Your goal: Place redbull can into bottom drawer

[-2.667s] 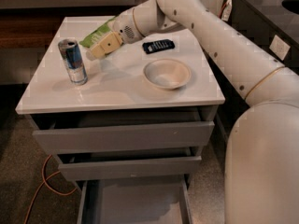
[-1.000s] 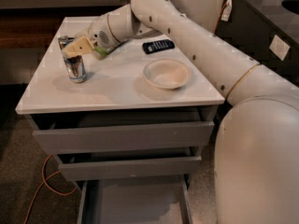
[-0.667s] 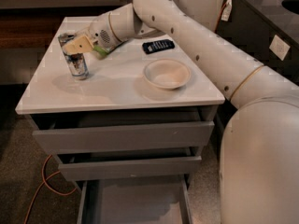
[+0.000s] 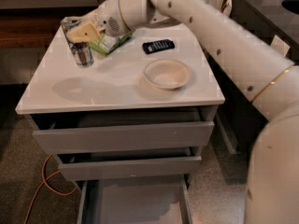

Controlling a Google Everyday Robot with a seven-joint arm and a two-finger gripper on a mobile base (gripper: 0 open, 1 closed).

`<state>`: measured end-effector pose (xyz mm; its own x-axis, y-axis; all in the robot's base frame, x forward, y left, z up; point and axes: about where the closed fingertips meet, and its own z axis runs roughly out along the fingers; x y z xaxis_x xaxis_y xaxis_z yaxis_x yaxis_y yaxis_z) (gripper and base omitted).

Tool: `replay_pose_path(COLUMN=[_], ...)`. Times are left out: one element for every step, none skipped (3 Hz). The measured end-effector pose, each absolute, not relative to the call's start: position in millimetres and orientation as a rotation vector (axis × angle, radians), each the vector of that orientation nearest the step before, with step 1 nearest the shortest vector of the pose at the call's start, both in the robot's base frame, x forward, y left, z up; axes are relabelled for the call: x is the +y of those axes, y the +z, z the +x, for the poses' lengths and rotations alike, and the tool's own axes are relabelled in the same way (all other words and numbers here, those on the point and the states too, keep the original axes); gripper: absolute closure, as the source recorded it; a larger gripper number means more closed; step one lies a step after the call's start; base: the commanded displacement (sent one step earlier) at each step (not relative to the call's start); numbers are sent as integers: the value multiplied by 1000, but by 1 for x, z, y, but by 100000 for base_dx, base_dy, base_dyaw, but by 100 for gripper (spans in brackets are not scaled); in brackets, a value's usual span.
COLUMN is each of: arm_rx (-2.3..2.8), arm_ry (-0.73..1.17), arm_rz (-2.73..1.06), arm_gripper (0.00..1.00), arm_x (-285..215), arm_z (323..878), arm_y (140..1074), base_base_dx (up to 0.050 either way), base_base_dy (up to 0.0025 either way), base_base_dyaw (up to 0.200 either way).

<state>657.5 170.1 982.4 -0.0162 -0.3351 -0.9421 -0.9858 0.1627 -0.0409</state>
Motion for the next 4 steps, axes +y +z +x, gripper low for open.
replay_pose_path(arm_rx=[1500,1454,1454,1454], arm_ry=[892,927,927,927], arm_rz=[-1328,-1355,-1355,-1355], arm_gripper=[100,100,100,100], arm_x=[157,146,146,146], arm_z=[646,630,630,630], arm_y=[999,1011,1011,1011], base_base_dx=[0,-3151,-4935,-4943], base_base_dy=[0,1,-34,-15], base_base_dyaw=[0,-5,233,112])
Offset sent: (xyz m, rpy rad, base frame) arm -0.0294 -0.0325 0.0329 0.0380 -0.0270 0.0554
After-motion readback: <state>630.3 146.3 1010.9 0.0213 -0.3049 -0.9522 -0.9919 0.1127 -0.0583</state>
